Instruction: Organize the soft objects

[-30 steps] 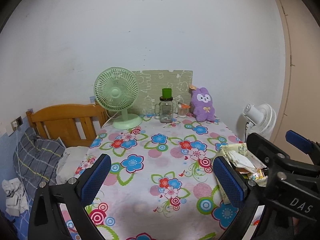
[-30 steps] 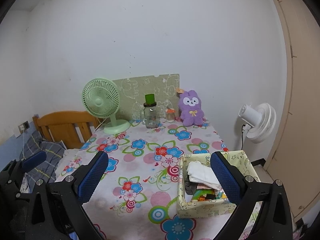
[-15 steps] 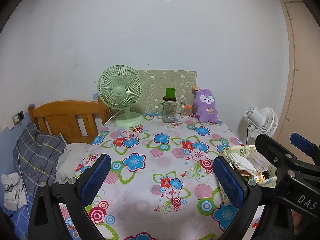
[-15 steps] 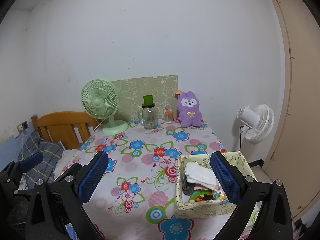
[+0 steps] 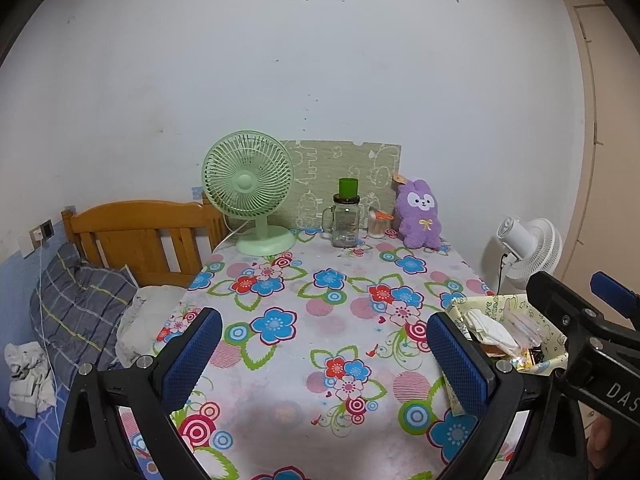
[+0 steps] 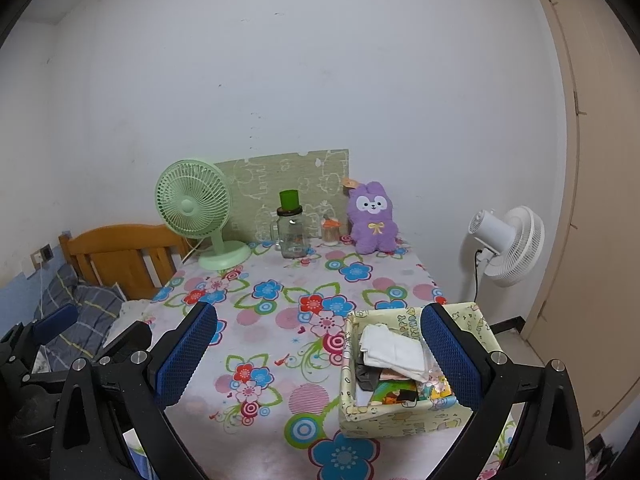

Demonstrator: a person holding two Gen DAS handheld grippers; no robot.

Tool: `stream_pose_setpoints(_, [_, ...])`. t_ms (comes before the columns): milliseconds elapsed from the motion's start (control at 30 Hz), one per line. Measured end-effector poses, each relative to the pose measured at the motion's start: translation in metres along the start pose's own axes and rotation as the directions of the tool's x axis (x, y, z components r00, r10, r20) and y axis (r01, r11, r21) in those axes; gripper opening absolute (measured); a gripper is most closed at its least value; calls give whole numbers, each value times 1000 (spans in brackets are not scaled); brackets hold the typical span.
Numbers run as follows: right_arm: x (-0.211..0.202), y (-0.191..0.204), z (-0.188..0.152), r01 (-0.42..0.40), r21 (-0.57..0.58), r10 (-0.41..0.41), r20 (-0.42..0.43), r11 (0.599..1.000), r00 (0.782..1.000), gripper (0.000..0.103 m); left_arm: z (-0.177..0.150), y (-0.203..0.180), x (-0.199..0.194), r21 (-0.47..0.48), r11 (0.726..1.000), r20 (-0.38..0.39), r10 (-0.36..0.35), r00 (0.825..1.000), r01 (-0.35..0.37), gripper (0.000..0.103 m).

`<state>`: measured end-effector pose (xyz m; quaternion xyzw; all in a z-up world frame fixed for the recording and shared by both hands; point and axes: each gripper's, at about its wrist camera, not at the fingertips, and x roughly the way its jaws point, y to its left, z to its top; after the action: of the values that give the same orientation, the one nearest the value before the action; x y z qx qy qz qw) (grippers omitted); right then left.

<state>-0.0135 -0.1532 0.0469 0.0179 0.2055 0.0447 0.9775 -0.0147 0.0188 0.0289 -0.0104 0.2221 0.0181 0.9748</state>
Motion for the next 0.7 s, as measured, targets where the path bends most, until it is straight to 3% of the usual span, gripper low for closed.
stream_pose_setpoints(700, [1,1,0,3,-3,-3,4,1000,1000,103,2,1,-1,-2,1000,8,7,1000,-7,103])
